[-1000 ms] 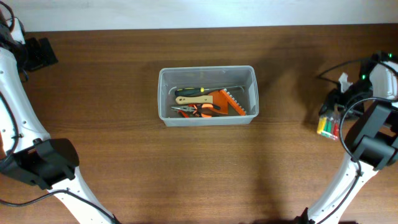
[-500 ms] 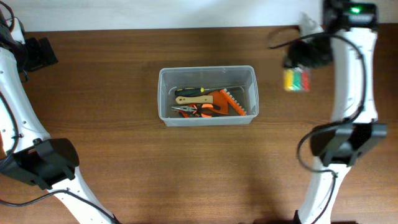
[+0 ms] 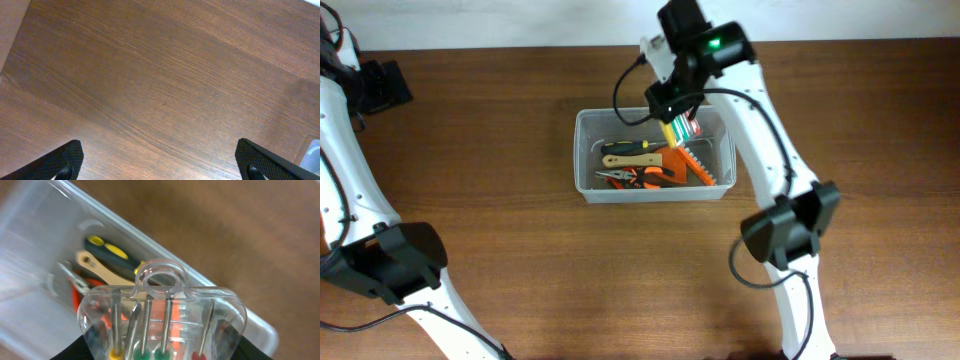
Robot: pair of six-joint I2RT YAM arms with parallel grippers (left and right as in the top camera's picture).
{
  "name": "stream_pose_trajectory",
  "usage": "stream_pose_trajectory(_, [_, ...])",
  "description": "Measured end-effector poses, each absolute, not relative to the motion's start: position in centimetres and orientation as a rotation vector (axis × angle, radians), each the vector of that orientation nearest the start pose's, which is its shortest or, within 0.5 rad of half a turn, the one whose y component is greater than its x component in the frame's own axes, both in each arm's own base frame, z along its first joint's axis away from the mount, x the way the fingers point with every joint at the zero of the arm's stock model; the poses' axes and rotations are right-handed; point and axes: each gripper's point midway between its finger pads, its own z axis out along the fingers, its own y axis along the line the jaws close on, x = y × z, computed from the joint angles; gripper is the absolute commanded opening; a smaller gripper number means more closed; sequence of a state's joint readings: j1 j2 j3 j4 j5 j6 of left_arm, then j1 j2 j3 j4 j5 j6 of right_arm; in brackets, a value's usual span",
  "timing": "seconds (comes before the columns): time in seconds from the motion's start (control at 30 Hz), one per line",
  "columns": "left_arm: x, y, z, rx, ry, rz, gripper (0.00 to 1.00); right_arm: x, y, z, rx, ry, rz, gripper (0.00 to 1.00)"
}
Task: Pack container
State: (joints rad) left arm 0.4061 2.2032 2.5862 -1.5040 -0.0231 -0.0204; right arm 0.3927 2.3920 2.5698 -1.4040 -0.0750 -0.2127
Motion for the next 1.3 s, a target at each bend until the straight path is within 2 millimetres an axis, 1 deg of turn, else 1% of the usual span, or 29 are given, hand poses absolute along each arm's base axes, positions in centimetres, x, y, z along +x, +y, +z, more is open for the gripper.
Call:
stream_pose_trajectory(0.03, [44.7, 19.6, 25.2, -0.578, 2.638, 0.149, 0.99, 48.1, 21.2, 15.1, -0.853, 2.704, 0.142, 0.42])
stream_pose_trajectory(0.07, [44.7, 19.6, 25.2, -0.578, 2.638, 0.149, 0.99, 48.0, 21.0, 13.7, -0.856, 2.742, 0.139, 0.51])
stream_pose_trajectory(0.13, [44.7, 19.6, 25.2, -0.578, 2.638, 0.149, 0.99, 47.5, 20.7, 11.1, -0.865, 2.81, 0.133, 0.73])
stream_pose_trajectory(0.17, [44.7, 19.6, 25.2, -0.578, 2.638, 0.149, 0.99, 47.4, 20.5, 10.3, -0.878, 2.827, 0.127, 0.79])
stream_pose_trajectory(0.2, [44.7, 19.6, 25.2, -0.578, 2.638, 0.149, 0.99, 47.3, 20.5, 9.7, -0.886, 2.839, 0.124, 0.91])
stream_pose_trajectory(0.23, [44.7, 19.6, 25.2, -0.578, 2.638, 0.149, 0.99, 47.1, 20.4, 9.5, -0.892, 2.849, 0.123, 0.99])
stream_pose_trajectory(0.37, [44.6, 19.6, 25.2, -0.579, 2.638, 0.149, 0.99, 46.3, 20.1, 10.1, -0.933, 2.859, 0.117, 0.99])
stream_pose_trajectory(0.43, [44.7, 19.6, 25.2, -0.578, 2.638, 0.149, 0.99, 45.9, 20.0, 11.2, -0.935, 2.86, 0.118, 0.99])
stream_pose_trajectory(0.53, [44.6, 19.6, 25.2, -0.578, 2.638, 0.148, 0.99, 45.8, 19.9, 14.0, -0.902, 2.822, 0.123, 0.99])
stream_pose_trajectory(0.57, [44.7, 19.6, 25.2, -0.578, 2.638, 0.149, 0.99, 45.9, 20.0, 15.8, -0.869, 2.793, 0.128, 0.99])
stream_pose_trajectory(0.63, [44.7, 19.6, 25.2, -0.578, 2.638, 0.149, 0.99, 46.1, 20.1, 19.6, -0.797, 2.713, 0.144, 0.99])
stream_pose_trajectory(0.7, [44.7, 19.6, 25.2, -0.578, 2.638, 0.149, 0.99, 46.0, 20.0, 24.2, -0.712, 2.614, 0.17, 0.99])
stream_pose_trajectory(0.73, [44.7, 19.6, 25.2, -0.578, 2.638, 0.148, 0.99, 45.8, 19.9, 26.2, -0.676, 2.573, 0.182, 0.99])
stream_pose_trajectory(0.77, [44.7, 19.6, 25.2, -0.578, 2.638, 0.149, 0.99, 45.3, 19.7, 28.8, -0.637, 2.519, 0.198, 0.99])
stream_pose_trajectory(0.83, [44.7, 19.6, 25.2, -0.578, 2.638, 0.149, 0.99, 44.1, 19.3, 32.8, -0.577, 2.435, 0.224, 0.99])
stream_pose_trajectory(0.87, [44.7, 19.6, 25.2, -0.578, 2.638, 0.149, 0.99, 43.5, 19.0, 34.6, -0.558, 2.399, 0.233, 0.99])
stream_pose_trajectory(0.93, [44.7, 19.6, 25.2, -0.578, 2.638, 0.148, 0.99, 42.3, 18.2, 37.3, -0.522, 2.34, 0.231, 0.99])
stream_pose_trajectory(0.97, [44.7, 19.6, 25.2, -0.578, 2.638, 0.149, 0.99, 41.8, 17.8, 38.4, -0.505, 2.318, 0.222, 0.99])
stream_pose_trajectory(1.03, [44.7, 19.6, 25.2, -0.578, 2.638, 0.148, 0.99, 41.5, 16.9, 39.5, -0.471, 2.296, 0.201, 0.99])
stream_pose_trajectory(1.13, [44.7, 19.6, 25.2, -0.578, 2.638, 0.149, 0.99, 41.7, 14.5, 40.5, -0.38, 2.285, 0.157, 0.99])
stream_pose_trajectory(1.17, [44.7, 19.6, 25.2, -0.578, 2.638, 0.149, 0.99, 42.0, 13.4, 40.8, -0.341, 2.278, 0.141, 0.99])
stream_pose_trajectory(1.2, [44.7, 19.6, 25.2, -0.578, 2.638, 0.149, 0.99, 42.2, 11.7, 41.4, -0.283, 2.269, 0.119, 0.99])
stream_pose_trajectory(1.23, [44.7, 19.6, 25.2, -0.578, 2.638, 0.148, 0.99, 42.3, 10.4, 41.8, -0.244, 2.261, 0.104, 0.99])
stream_pose_trajectory(1.3, [44.7, 19.6, 25.2, -0.578, 2.638, 0.149, 0.99, 41.8, 6.8, 43.3, -0.139, 2.233, 0.061, 0.99])
